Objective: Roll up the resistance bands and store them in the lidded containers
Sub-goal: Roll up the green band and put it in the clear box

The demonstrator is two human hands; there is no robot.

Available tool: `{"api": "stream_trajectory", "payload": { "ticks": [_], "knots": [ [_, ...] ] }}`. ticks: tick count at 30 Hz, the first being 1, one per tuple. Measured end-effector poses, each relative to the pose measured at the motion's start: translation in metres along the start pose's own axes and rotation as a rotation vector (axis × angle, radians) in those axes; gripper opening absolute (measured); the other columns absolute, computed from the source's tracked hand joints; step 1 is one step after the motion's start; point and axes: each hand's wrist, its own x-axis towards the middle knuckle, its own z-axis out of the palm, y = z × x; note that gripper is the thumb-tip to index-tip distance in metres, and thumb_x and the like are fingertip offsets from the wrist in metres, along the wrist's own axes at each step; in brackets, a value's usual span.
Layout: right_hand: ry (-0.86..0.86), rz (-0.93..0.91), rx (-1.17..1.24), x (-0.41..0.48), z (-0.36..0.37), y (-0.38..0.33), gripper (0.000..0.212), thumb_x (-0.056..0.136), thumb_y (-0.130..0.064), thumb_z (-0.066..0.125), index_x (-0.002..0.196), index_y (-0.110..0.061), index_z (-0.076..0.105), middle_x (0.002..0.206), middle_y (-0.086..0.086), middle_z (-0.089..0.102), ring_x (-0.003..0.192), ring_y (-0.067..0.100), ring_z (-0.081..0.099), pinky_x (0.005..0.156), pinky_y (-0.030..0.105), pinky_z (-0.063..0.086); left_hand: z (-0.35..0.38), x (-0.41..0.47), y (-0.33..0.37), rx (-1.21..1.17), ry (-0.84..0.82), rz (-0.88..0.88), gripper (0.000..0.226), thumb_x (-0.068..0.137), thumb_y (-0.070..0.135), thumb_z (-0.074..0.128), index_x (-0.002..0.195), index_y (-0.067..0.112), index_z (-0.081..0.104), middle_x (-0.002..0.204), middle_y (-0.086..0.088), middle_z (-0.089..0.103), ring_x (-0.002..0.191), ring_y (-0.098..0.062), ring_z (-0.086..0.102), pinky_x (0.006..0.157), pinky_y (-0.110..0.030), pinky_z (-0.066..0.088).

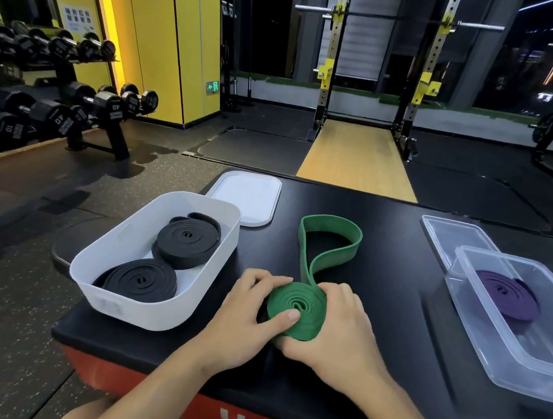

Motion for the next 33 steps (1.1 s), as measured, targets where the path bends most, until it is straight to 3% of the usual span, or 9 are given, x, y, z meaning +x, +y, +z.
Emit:
{"api": "stream_trajectory", "payload": {
  "ticks": [3,8,14,18,21,24,28,30,33],
  "knots": [
    [0.130,0.108,-0.100,-0.013,0.008,-0.009,0.071,0.057,-0.083,0.056,0.106,-0.032,0.043,0.100,-0.017,0.040,0.098,0.010,0.044,0.088,0.032,0.045,0.002,-0.002,0.004,0.006,0.014,-0.008,0.074,0.079,0.080,0.054,0.146,0.050,0.047,0.120,0.024,0.046,0.128,0.001,0.042,0.114,-0.025,0.034],
    [0.271,0.163,-0.231,-0.021,0.015,-0.014,0.075,0.059,-0.089,0.045,0.100,-0.027,0.041,0.096,-0.011,0.042,0.095,0.016,0.048,0.083,0.034,0.042,0.002,-0.001,0.005,-0.108,0.119,-0.103,0.045,0.071,0.073,0.075,0.102,0.042,0.064,0.106,0.019,0.071,0.111,-0.001,0.062,0.099,-0.033,0.050],
    [-0.130,0.074,0.094,-0.008,-0.005,0.008,0.103,0.051,-0.079,0.069,0.138,-0.033,0.037,0.129,-0.017,0.042,0.125,0.012,0.041,0.110,0.039,0.038,0.001,0.000,0.004,-0.202,0.120,-0.078,0.037,0.075,0.064,0.080,0.096,0.035,0.071,0.104,0.016,0.075,0.108,-0.007,0.068,0.107,-0.046,0.048],
    [-0.331,0.029,0.242,0.004,-0.026,0.020,0.105,0.048,-0.069,0.080,0.140,-0.051,0.031,0.139,-0.023,0.036,0.135,0.012,0.041,0.115,0.040,0.038,0.001,0.001,0.008,-0.207,0.113,-0.076,0.039,0.073,0.068,0.078,0.096,0.039,0.070,0.105,0.021,0.075,0.110,-0.001,0.068,0.120,-0.050,0.036],
    [-0.397,0.029,0.173,0.015,-0.031,0.021,0.131,0.046,-0.072,0.082,0.156,-0.038,0.021,0.150,-0.022,0.029,0.141,0.013,0.035,0.115,0.041,0.038,0.000,0.000,0.010,-0.205,0.126,-0.087,0.041,0.069,0.071,0.077,0.096,0.042,0.069,0.107,0.030,0.072,0.113,0.008,0.063,0.124,-0.046,0.032],
    [-0.438,0.002,0.110,0.023,-0.032,0.018,0.134,0.045,-0.070,0.083,0.157,-0.032,0.020,0.146,-0.020,0.029,0.137,0.014,0.038,0.111,0.039,0.042,0.000,0.000,0.007,-0.204,0.135,-0.092,0.045,0.068,0.071,0.078,0.096,0.036,0.072,0.111,0.030,0.072,0.119,0.012,0.059,0.125,-0.045,0.030],
    [-0.489,-0.008,0.166,0.024,-0.033,0.014,0.147,0.047,-0.058,0.086,0.164,-0.028,0.001,0.149,-0.022,0.024,0.132,0.004,0.042,0.104,0.023,0.044,0.000,0.000,0.006,-0.206,0.131,-0.094,0.044,0.067,0.071,0.079,0.099,0.043,0.071,0.114,0.037,0.068,0.124,0.014,0.056,0.125,-0.045,0.030],
    [-0.504,-0.016,0.168,0.024,-0.033,0.013,0.147,0.048,-0.057,0.087,0.164,-0.025,0.004,0.142,-0.023,0.026,0.127,0.002,0.045,0.101,0.022,0.045,-0.001,-0.001,0.007,-0.196,0.124,-0.096,0.045,0.065,0.074,0.077,0.102,0.051,0.068,0.112,0.043,0.065,0.123,0.015,0.055,0.124,-0.044,0.032],
    [-0.527,-0.048,0.109,0.028,-0.038,0.011,0.139,0.047,-0.061,0.089,0.160,-0.024,0.016,0.128,-0.024,0.029,0.120,0.001,0.047,0.099,0.027,0.049,-0.002,0.000,0.007,-0.169,0.107,-0.078,0.041,0.068,0.072,0.075,0.099,0.046,0.073,0.114,0.044,0.065,0.125,0.016,0.054,0.127,-0.043,0.026]
  ]
}}
